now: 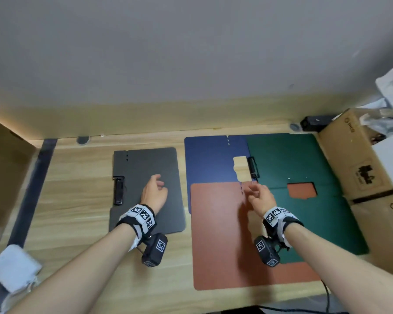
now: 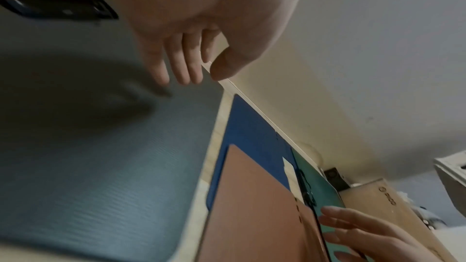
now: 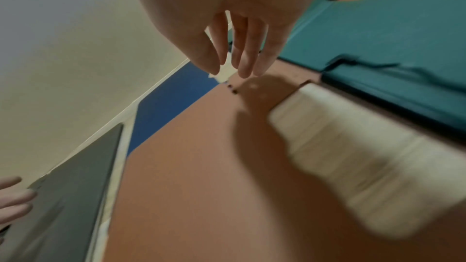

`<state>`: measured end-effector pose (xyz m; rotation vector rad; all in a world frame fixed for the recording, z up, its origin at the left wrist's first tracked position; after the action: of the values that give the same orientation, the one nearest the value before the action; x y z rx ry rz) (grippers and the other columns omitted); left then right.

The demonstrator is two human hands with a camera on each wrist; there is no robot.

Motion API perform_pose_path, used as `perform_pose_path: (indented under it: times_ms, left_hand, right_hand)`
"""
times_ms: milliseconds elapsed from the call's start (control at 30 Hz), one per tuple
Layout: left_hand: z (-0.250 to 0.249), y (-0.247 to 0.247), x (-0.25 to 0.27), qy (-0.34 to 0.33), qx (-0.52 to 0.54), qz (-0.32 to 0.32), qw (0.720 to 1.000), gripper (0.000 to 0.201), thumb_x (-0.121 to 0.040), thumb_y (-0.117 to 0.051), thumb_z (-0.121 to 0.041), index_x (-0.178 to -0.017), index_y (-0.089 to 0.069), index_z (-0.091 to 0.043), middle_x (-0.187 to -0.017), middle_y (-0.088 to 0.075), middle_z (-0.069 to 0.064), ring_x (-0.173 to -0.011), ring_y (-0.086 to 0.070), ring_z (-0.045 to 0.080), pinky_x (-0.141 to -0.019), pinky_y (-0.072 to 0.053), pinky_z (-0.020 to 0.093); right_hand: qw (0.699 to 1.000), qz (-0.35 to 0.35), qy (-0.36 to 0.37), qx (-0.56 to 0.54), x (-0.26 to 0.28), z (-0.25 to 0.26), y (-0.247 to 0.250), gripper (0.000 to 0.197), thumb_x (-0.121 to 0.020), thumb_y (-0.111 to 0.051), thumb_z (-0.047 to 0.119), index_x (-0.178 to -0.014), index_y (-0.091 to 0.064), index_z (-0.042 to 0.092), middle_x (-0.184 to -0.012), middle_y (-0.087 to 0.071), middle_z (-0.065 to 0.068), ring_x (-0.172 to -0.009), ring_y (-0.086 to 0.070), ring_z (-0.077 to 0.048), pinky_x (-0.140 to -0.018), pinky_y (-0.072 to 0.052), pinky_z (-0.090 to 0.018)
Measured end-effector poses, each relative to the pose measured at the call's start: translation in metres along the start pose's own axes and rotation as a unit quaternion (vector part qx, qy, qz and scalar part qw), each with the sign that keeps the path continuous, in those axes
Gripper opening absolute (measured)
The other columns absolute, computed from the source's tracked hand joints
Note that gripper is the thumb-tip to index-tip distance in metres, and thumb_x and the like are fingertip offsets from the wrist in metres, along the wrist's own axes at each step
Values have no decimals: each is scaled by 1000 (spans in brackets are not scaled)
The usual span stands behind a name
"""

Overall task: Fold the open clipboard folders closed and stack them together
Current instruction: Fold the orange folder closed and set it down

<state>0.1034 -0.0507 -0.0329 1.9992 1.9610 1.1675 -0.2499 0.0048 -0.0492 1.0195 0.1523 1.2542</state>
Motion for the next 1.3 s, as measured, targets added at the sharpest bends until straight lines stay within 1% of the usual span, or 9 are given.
perform_pose_path:
  times_ms: [200,400,500,567,667,867,967,1067,1300]
  left_hand:
    - [-29,-109,37,11,-5,61,998,41,-89,-48,-14,-129,-52,-17,-110,-70,5,-96,-61,20,-84,-43,25]
    - [-45,-198,74,30,-9,110,993,36,-90,-47,-15,-125,-56,-18,-103,-70,3,-76,-64,21,-69,-49,27]
    - [-48,-233,88,42,-19,140,989,30,-86,-52,-20,-113,-64,-22,-95,-71,1,-82,-66,23,-77,-53,31]
    - [-51,-246,94,50,-19,167,984,19,-80,-58,-28,-97,-67,-27,-87,-72,0,-87,-70,25,-84,-56,36]
    - [-60,-268,108,34,-64,199,977,10,-78,-62,-32,-78,-67,-23,-77,-72,-2,-78,-68,21,-85,-56,37]
    - [-81,-304,123,-6,-234,232,944,47,-82,-59,-56,-73,-67,-11,-75,-75,7,-73,-68,27,-67,-53,36]
    - [-87,-311,119,-45,-326,207,921,54,-81,-51,-67,-75,-65,-15,-78,-73,4,-76,-66,27,-61,-46,32]
    - [-90,-315,117,-73,-358,192,911,56,-84,-43,-65,-78,-66,-15,-78,-73,3,-79,-67,27,-66,-51,33]
    - [-107,-315,126,-147,-424,165,878,41,-94,-36,-41,-74,-54,-10,-90,-68,16,-80,-61,35,-63,-37,33]
  right_hand:
    - [997,-48,11,57,-19,-70,60,41,-80,-62,3,-121,-58,6,-125,-51,-16,-114,-57,-33,-102,-43,-38]
    - [986,-23,29,160,-35,-118,86,44,-85,-65,21,-123,-54,2,-128,-48,-16,-118,-42,-33,-101,-38,-39]
    - [983,-8,43,178,-39,-133,86,48,-84,-68,30,-121,-55,2,-127,-47,-14,-117,-42,-33,-100,-39,-41]
    - [982,-16,61,180,-40,-130,85,53,-81,-71,34,-120,-55,3,-125,-47,-15,-116,-41,-34,-101,-38,-42]
    - [984,-18,64,166,-42,-132,85,62,-75,-77,41,-122,-54,7,-124,-47,-12,-115,-41,-33,-99,-38,-42]
    - [983,-25,66,170,-41,-133,79,70,-68,-81,47,-120,-52,10,-123,-46,-9,-114,-41,-31,-94,-38,-41]
    - [983,-32,68,166,-40,-134,77,71,-66,-81,49,-118,-50,11,-122,-45,-8,-113,-40,-30,-93,-37,-40]
    - [982,-37,74,170,-41,-135,78,75,-62,-82,55,-114,-49,11,-119,-45,-7,-110,-40,-29,-91,-38,-39]
    - [980,-39,81,177,-48,-139,78,78,-57,-82,60,-111,-50,12,-118,-44,-5,-107,-40,-27,-89,-40,-39]
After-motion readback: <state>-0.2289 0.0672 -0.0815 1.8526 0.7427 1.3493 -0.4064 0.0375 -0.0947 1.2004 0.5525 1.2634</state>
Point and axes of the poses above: each hand's wrist, its own x-axis away from the middle knuckle, its own y-axis out of the back of the hand, z = x × y, the point moved 5 cm from there along -x, towards the middle knuckle
